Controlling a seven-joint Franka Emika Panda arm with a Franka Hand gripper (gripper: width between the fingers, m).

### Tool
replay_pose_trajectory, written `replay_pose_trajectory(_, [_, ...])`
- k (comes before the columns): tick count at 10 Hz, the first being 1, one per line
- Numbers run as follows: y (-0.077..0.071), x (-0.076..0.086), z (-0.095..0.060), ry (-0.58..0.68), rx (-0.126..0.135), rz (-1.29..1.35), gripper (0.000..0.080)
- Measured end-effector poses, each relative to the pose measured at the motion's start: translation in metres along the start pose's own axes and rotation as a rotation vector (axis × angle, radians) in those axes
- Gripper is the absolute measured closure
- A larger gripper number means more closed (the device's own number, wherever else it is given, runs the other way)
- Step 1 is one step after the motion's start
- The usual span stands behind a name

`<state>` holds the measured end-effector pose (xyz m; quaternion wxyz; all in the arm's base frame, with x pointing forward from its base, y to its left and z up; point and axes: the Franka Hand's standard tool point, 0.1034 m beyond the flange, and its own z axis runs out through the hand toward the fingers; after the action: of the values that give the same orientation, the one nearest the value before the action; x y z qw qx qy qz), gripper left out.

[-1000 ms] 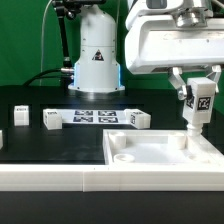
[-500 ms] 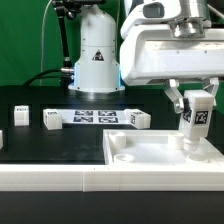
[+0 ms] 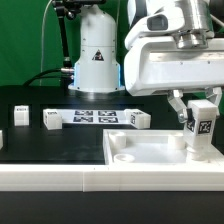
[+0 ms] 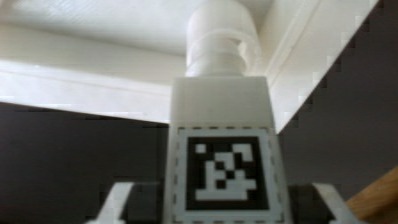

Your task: Assemble one leg

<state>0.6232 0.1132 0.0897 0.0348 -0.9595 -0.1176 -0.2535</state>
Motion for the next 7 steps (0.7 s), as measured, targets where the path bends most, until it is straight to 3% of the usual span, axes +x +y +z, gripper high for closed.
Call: replay_pose_trajectory(7, [-0.006, -0.011, 0.013, 0.005, 0.004, -0.003, 0.0506])
